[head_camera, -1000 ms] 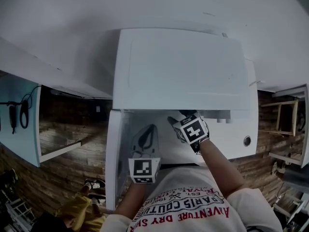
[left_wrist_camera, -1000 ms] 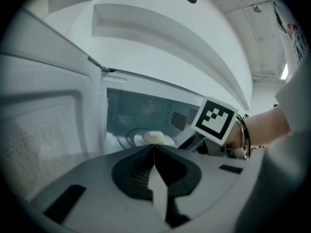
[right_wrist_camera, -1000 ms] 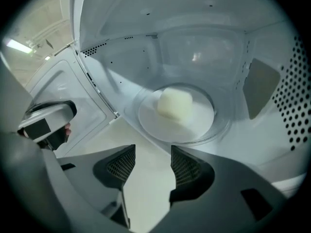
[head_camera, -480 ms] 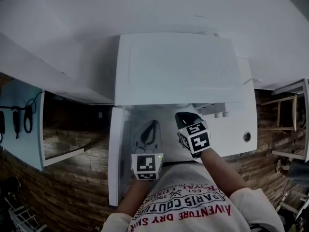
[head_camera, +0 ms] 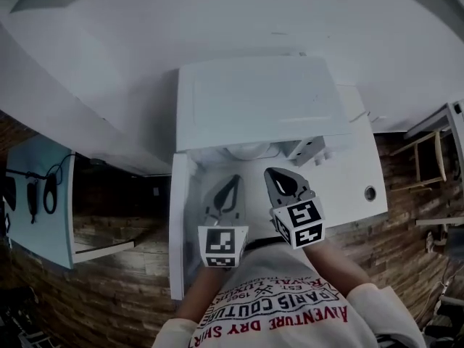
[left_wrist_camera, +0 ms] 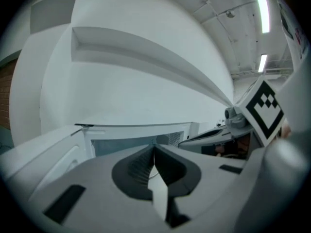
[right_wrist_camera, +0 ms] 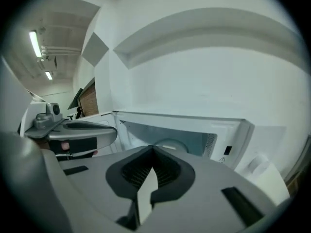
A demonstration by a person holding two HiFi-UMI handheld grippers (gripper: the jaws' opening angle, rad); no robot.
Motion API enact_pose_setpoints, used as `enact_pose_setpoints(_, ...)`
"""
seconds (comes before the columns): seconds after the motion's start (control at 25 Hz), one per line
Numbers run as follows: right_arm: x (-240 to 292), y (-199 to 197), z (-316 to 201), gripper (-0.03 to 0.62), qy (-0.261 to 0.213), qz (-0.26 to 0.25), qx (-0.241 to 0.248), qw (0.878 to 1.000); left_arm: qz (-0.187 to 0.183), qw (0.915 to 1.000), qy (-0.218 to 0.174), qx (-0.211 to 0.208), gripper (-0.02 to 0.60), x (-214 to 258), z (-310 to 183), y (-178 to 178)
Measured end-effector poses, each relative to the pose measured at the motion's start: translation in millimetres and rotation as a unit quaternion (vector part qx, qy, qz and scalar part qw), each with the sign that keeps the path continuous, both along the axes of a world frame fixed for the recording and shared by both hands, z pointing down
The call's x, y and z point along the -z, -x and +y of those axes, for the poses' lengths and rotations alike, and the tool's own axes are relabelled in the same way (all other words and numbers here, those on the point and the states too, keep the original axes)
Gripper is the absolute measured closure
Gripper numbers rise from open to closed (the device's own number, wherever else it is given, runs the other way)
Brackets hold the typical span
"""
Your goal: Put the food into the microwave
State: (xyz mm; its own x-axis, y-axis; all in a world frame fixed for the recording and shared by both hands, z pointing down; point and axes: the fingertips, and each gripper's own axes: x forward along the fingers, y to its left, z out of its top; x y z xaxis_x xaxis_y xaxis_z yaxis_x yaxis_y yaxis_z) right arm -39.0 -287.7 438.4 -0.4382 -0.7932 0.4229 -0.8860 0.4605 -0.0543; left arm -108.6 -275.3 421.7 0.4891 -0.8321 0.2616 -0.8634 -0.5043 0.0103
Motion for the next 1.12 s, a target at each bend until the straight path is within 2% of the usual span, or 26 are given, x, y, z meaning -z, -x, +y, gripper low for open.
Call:
enact_pose_setpoints(0.16, 18.6, -4.4, 11.2, 0.583, -0.030, -0.015, -0.019, 0.999, 0.000, 0.9998, -0.017, -0.007, 0.575, 10.5, 10.9, 0.2)
enact_pose_setpoints(0.48, 42.2, -8.7, 17.1, 0.583, -0.076, -0.019, -0.033, 0.996, 0.009, 0.9997, -0.023, -0.007, 0.575, 13.5, 12.9, 4.3)
enact_pose_setpoints(0.68, 43.7, -0.5, 14.6, 0.583, -0.085, -0.022, -0.019, 0.996, -0.006, 0.9991, -0.043, -0.006, 0.575, 20.4, 13.6, 1.5)
enact_pose_setpoints(0.96, 46.4, 4.4, 17.4, 0.583, -0.086, -0.032, 0.002, 0.996, 0.014, 0.9989, -0.043, 0.011, 0.575, 26.5, 9.6, 5.4)
enact_pose_setpoints(1.12, 47.1, 1.7, 15.8, 0.583, -0.089, -0.034, 0.003, 0.995, 0.001, 0.9985, -0.052, 0.015, 0.575, 27.8, 9.5, 5.1)
